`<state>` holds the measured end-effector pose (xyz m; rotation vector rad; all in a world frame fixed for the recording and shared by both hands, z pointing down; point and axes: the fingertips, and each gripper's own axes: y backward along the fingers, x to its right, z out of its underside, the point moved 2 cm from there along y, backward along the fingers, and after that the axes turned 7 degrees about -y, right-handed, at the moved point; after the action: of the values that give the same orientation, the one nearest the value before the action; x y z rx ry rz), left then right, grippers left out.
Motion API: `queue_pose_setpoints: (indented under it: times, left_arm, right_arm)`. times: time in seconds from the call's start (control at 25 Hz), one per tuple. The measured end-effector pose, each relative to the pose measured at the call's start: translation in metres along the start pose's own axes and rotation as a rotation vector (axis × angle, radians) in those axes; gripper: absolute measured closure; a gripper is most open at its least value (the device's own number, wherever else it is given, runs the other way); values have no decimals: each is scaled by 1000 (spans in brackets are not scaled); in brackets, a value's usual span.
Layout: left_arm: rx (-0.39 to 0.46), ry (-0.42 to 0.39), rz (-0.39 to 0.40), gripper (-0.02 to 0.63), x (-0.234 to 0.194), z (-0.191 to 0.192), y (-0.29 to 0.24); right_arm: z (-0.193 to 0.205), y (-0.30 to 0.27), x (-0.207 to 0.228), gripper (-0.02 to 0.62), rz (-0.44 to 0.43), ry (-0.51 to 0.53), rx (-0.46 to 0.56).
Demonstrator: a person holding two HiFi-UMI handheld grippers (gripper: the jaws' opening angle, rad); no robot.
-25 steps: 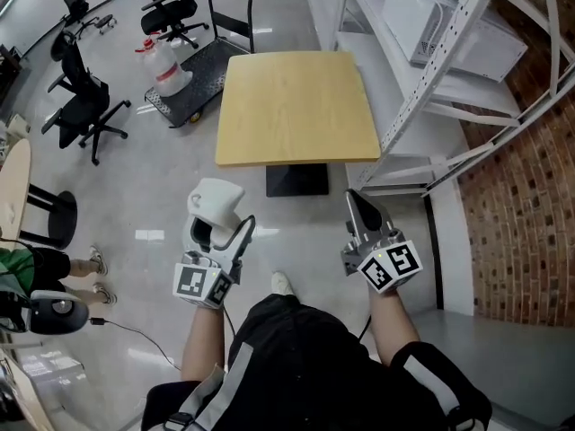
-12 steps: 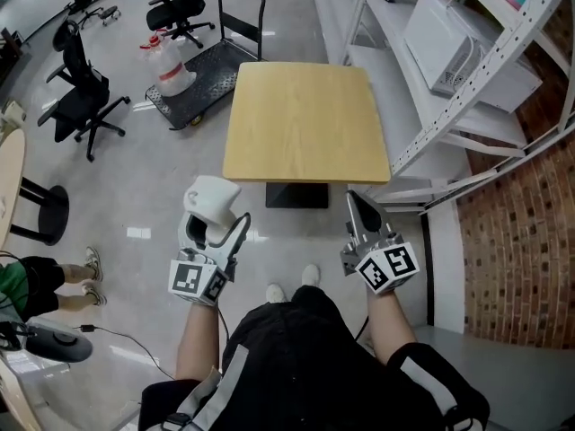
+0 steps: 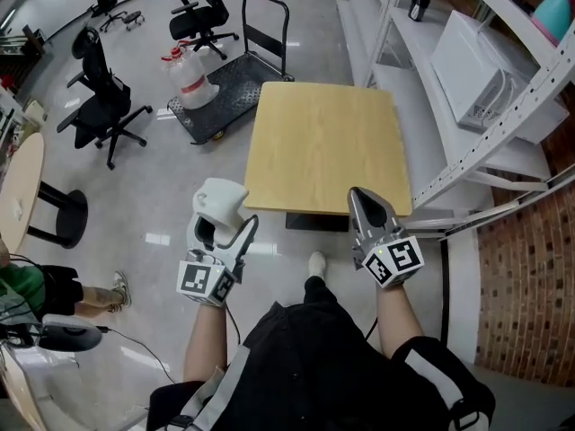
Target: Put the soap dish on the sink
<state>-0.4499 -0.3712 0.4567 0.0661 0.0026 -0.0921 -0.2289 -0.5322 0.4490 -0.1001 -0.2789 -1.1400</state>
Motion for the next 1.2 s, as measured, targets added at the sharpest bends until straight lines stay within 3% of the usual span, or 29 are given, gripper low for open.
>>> queue_pose_setpoints:
  times: [0.44, 0.64, 0.76, 1.2]
  left_arm:
    - [0, 43, -35, 144, -28, -2, -101]
    - [-22, 58, -24, 144, -25, 7, -151]
    - [-43, 18, 7, 144, -23, 20, -178]
    - [-80, 19, 81, 144, -24, 37, -246]
  right_arm:
    - [-1, -91, 63, 589, -61, 35, -70]
    - [-7, -103, 110, 589, -10, 28, -57]
    - [-13, -108, 136, 589, 17, 6, -37]
    - [-22, -123, 185, 589, 95, -13, -34]
